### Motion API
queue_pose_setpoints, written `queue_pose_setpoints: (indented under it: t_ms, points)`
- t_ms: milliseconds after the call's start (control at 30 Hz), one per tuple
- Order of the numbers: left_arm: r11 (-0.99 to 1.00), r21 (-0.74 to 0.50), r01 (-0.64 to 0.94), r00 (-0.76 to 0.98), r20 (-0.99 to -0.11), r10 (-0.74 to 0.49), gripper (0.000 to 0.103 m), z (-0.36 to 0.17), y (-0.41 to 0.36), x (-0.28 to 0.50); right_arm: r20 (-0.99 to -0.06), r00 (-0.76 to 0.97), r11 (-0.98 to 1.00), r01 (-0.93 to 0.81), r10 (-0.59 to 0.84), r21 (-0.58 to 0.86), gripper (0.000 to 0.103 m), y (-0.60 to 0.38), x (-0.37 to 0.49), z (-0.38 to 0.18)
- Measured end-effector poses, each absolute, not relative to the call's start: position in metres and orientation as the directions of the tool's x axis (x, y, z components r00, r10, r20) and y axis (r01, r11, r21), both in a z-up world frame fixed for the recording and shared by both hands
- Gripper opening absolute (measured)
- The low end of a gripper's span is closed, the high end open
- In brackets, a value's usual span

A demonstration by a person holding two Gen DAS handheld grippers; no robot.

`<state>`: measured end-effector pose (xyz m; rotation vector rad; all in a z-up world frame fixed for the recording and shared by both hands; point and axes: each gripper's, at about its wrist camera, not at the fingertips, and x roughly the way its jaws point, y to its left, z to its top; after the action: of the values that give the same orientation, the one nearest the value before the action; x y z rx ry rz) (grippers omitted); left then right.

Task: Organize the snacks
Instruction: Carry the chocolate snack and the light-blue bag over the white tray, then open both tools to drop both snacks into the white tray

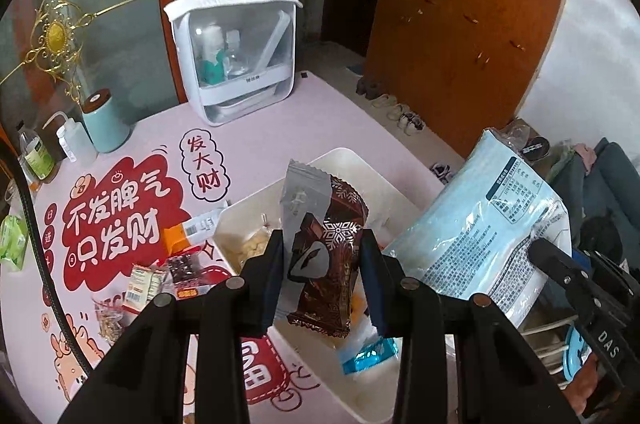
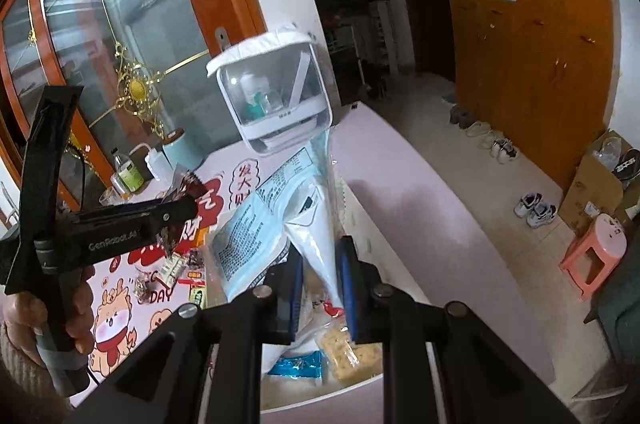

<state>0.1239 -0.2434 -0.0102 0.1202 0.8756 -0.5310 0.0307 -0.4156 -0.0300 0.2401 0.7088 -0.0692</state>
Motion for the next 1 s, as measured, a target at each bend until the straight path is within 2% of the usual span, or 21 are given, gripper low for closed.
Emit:
queue_pose_setpoints:
  t_ms: [167,267,300,333,367,400,433,567,1000]
  points:
    - [0.884,-0.103,0.456,0.515,-0.780,-0.356,0.035,-0.031,-0.262,0.146,-0.718,0.693,0.974,0.109,0.067,0.197,0.019,-0.418,0.056,-0.059]
    - [0.894,-0.095,0.437,0.509,-0.794,-0.333,0.036,-0.042,-0.269,0.156,-0.760,0.645,0.970,0.126,0.080,0.209,0.037,-0.418,0.067,-0.077]
    - [0.896,-0.092,0.435,0.506,-0.798,-0.328,0.040,-0.045,-0.272,0.159,-0.768,0.637,0.970,0.135,0.071,0.202,0.045,-0.417,0.068,-0.080]
    - [0.896,-0.088,0.434,0.504,-0.801,-0.323,0.052,-0.048,-0.273,0.160,-0.773,0.632,0.971,0.140,0.064,0.195,0.053,-0.418,0.068,-0.081]
    - [0.901,-0.079,0.427,0.508,-0.803,-0.311,0.061,-0.049,-0.274,0.161,-0.771,0.633,0.971,0.135,0.071,0.200,0.053,-0.418,0.068,-0.083]
    - [0.907,-0.071,0.415,0.518,-0.801,-0.300,0.085,-0.050,-0.273,0.161,-0.771,0.632,0.969,0.128,0.083,0.210,0.053,-0.418,0.068,-0.084]
    - [0.914,-0.064,0.401,0.532,-0.796,-0.289,0.096,-0.050,-0.272,0.160,-0.771,0.632,0.970,0.127,0.084,0.209,0.053,-0.418,0.068,-0.083]
    - [0.916,-0.072,0.394,0.531,-0.796,-0.290,0.099,-0.050,-0.267,0.158,-0.761,0.644,0.976,0.113,0.072,0.188,0.053,-0.413,0.064,-0.078]
    - [0.932,-0.081,0.354,0.537,-0.798,-0.273,0.100,-0.043,-0.240,0.137,-0.759,0.648,0.980,0.107,0.059,0.167,0.053,-0.394,0.051,-0.067]
